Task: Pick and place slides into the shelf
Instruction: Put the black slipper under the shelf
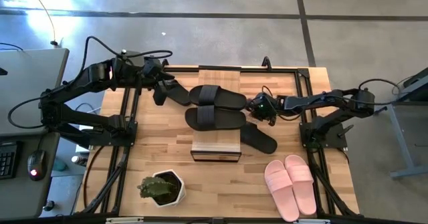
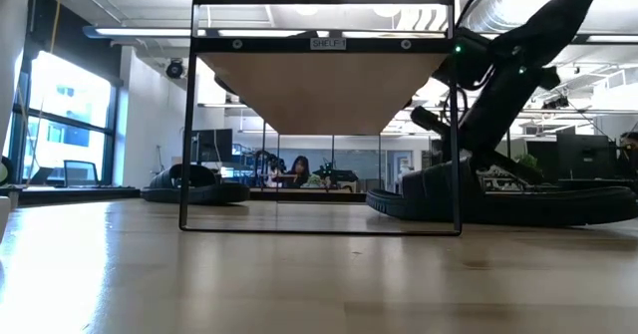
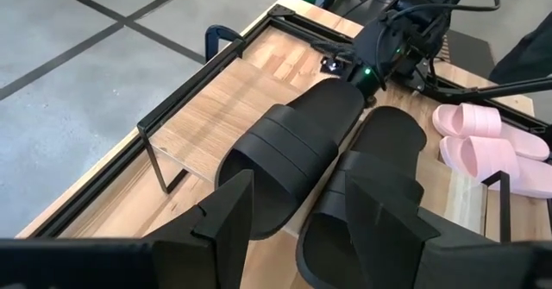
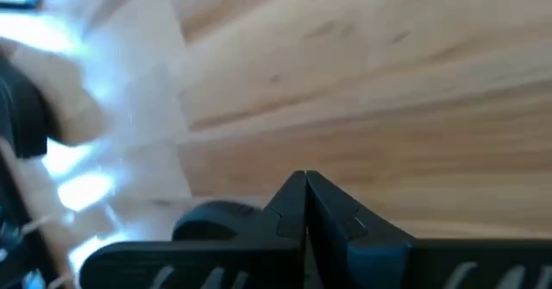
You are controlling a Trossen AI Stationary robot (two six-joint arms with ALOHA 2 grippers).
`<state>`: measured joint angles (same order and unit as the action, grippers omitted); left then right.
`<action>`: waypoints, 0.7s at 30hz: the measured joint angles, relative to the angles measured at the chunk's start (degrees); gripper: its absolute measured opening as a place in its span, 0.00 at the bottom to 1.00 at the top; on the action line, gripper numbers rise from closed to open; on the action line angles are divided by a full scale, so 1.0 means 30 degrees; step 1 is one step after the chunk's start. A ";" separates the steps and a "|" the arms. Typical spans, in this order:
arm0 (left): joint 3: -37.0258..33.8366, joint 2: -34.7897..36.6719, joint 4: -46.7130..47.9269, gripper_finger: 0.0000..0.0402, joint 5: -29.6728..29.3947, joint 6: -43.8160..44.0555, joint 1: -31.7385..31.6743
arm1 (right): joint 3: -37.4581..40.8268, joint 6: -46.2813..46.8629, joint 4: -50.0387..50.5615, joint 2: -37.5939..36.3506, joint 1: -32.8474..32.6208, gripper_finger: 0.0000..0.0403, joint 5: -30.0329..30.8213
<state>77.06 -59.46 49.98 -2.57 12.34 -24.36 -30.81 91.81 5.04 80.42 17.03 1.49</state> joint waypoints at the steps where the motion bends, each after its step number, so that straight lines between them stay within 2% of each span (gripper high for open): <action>1: 0.0000 0.0000 -0.0007 0.42 0.0007 0.0000 0.0000 | 0.0000 0.0010 0.0522 -0.0344 -0.0032 0.00 0.0434; 10: 0.0000 0.0000 0.0003 0.42 0.0007 -0.0148 0.0000 | 0.0000 0.0158 0.4856 -0.3919 -0.0401 0.00 0.2346; 14: 0.0000 0.0000 0.0007 0.42 0.0007 -0.0168 0.0000 | 0.0000 0.0211 0.7028 -0.6041 -0.1151 0.00 0.2393; 18: 0.0000 0.0000 0.0094 0.42 0.0003 -0.0168 0.0000 | 0.0000 0.1556 1.0291 -0.8030 -0.2957 0.00 0.1354; 21: 0.0000 0.0000 0.0132 0.42 0.0000 -0.0174 0.0000 | 0.0000 0.3661 1.2295 -0.9172 -0.5336 0.00 0.1118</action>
<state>77.06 -59.46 50.37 -2.57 11.82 -24.36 -30.81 102.79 41.92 52.90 1.02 4.85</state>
